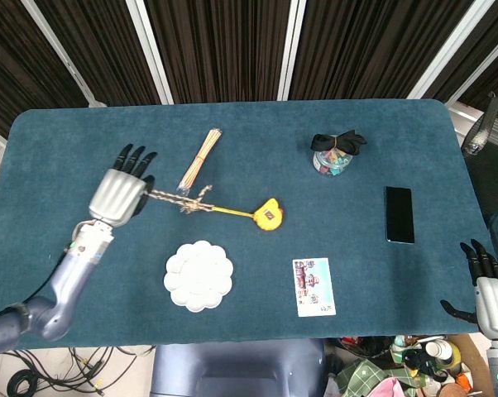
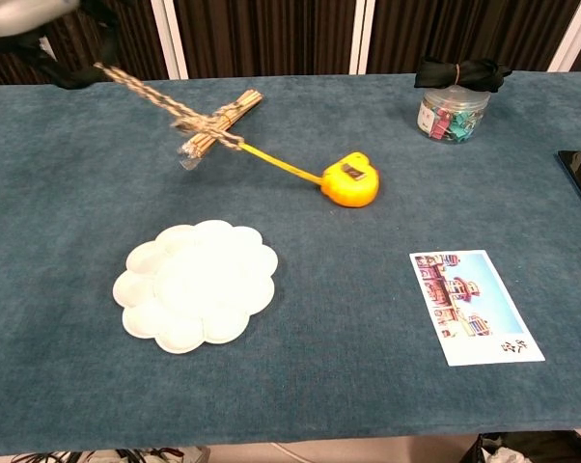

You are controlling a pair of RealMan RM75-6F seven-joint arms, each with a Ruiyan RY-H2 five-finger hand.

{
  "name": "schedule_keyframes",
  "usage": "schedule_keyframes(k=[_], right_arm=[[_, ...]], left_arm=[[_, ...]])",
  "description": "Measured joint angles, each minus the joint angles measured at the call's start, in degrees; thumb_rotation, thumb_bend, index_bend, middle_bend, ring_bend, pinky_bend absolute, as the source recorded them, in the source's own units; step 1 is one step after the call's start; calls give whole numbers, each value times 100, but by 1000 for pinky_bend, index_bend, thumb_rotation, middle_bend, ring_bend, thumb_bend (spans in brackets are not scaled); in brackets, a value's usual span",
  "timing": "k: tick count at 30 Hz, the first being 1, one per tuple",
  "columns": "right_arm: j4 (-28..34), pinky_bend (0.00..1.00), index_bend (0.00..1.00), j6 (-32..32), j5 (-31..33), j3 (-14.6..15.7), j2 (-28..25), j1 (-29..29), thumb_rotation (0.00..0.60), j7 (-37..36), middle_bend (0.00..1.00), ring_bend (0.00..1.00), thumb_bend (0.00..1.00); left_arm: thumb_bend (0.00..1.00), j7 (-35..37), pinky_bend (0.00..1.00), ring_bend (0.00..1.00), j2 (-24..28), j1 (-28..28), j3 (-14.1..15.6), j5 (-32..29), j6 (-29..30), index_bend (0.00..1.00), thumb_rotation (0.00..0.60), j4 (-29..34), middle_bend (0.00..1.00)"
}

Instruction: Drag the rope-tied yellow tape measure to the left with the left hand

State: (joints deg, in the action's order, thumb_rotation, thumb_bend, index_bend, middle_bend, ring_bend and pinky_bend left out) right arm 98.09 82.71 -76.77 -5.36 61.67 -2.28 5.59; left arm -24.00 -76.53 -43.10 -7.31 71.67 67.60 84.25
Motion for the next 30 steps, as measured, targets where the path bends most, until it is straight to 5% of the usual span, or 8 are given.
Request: schedule_keyframes(k=[13,30], right_arm=[[4,165,11,-1,-15,12,9,2,600,21,0,92,56],[6,165,11,-16,28,3,22,-2,600,55,0,91,58]], left_arm=[[494,1090,0,0,785,1253,603,631,1053,620,600,-465,111],[493,1347,0,0,894,2351,767,894,2055,603,600,-1946,106]])
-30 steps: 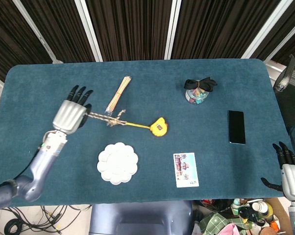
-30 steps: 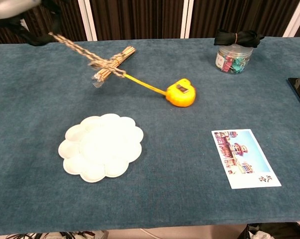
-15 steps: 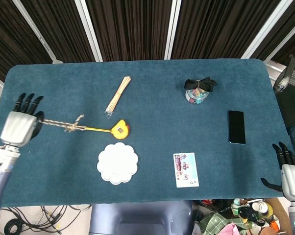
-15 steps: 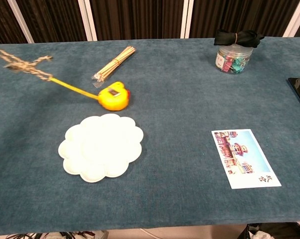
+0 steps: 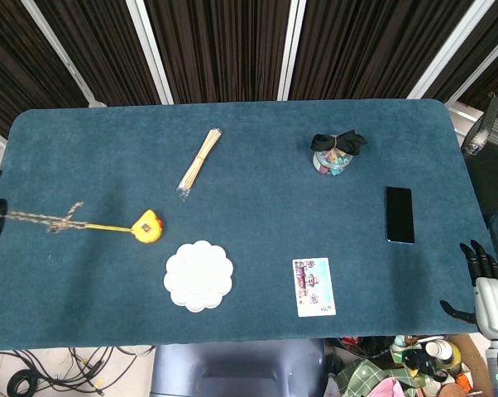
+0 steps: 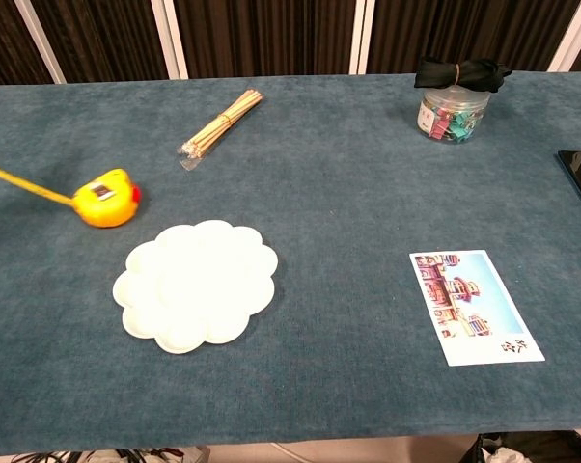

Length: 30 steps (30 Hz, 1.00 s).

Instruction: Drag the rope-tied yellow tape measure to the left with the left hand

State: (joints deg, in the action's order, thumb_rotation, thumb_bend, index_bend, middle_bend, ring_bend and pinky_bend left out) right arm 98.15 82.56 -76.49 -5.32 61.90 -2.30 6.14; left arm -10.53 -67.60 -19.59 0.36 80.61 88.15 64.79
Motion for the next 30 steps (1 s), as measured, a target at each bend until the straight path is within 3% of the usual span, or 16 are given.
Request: schedule_keyframes(k=[6,12,16,18,21,25,30], right_arm=[[14,165,11,-8,-34,22,11,-6,600,44,0,91,58],[30,165,12,-6,-49,30,22,-10,600,72,0,91,58],[21,165,12,-30,-37,27,16,-20,600,62,0,91,58],[19,165,12,-33,-21,15,9,-22,600,34,0,91,58],[19,165,12,-39,0,0,-6,-22,600,-13,0,91,57],[15,165,12,-38,-1,-6,-17,-22,600,-37,0,91,58],[0,165,12,-32,1,-10,-25,-19,600,-57,0,92,58]], left_arm=[[426,298,0,0,-83,107,12,-14,-178,518,600,-212,82],[370,544,0,0,-193,-163,-29,275,-462,452,600,-28,58],[298,467,0,0,-217,-487,-169,460,-616,390,600,374,38],[247,347,0,0,-225,-644,-231,520,-725,255,600,565,9],[202,-1,0,0,-254,-864,-318,559,-1002,136,600,846,0],[194,-527,0,0,-329,-1076,-397,497,-1419,97,600,1329,0],[194,-787,0,0,-346,-916,-344,359,-1368,78,600,1923,0]])
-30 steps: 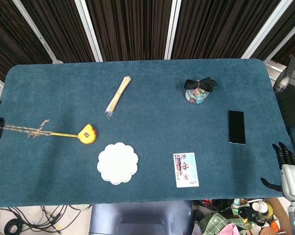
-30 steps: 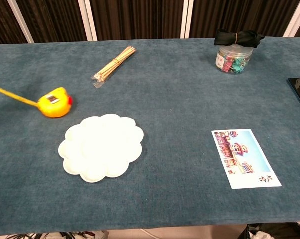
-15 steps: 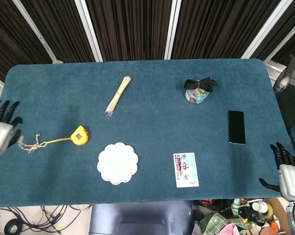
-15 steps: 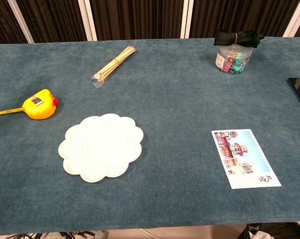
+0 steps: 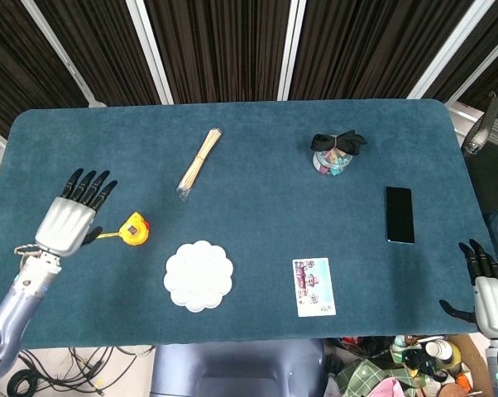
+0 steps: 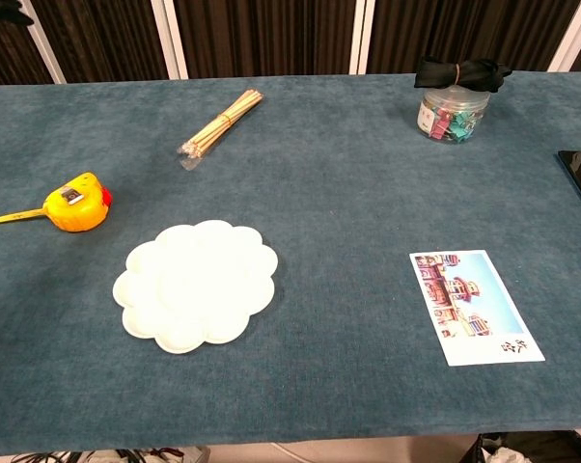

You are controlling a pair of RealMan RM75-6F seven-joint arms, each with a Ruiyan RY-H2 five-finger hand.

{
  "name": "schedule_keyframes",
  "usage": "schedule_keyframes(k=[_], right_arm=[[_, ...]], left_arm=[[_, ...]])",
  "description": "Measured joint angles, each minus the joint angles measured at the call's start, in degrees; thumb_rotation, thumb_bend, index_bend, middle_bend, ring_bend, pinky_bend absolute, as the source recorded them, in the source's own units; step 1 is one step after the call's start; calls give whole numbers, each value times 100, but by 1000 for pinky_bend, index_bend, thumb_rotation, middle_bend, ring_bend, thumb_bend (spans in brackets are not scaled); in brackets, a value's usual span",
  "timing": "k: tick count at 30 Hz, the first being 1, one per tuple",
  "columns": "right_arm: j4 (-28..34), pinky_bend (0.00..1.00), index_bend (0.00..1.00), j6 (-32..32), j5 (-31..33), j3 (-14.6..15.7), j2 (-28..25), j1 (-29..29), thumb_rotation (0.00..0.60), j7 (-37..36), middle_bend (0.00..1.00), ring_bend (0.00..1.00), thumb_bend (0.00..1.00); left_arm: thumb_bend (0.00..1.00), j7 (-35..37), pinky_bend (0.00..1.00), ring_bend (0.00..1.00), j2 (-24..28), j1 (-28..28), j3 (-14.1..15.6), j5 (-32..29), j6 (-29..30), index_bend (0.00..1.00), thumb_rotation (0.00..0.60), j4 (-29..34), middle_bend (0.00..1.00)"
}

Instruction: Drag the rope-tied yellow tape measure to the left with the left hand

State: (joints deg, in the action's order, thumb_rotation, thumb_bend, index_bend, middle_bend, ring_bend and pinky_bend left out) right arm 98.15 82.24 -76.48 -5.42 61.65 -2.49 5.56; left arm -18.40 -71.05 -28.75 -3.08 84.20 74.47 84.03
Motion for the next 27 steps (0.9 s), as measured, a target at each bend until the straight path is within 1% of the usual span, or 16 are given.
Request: schedule_keyframes(k=[3,7,10,13,19,22,27], right_arm=[[-3,165,12,11,-15,3,-1,3,600,-9,0,91,58],[-2,165,12,11,-30,11,-3,6,600,-17,0,91,58],[0,164,12,11,-49,18,-3,4,600,-17,0,92,58],[3,165,12,17,-62,22,0,3,600,-6,0,92,58],[7,165,12,26,-58,19,8,3,600,16,0,91,58],[5,165,11,39,-53,10,6,6,600,10,0,92,57],[27,165,12,42,-47,-3,9,1,600,3,0,91,58]], left_arm=[[194,-31,0,0,53,389,112,-132,308,72,600,475,0],[194,75,0,0,249,1098,290,-618,695,78,600,1008,0],[194,100,0,0,510,1463,380,-1097,850,79,600,1282,0],[194,243,0,0,763,1663,437,-1314,951,79,600,1378,0],[194,910,0,0,997,1837,460,-1268,969,87,600,1206,0],[194,1149,0,0,1112,1955,451,-1102,1090,89,600,1160,0],[194,1444,0,0,1142,2051,405,-824,1273,100,600,1005,0]])
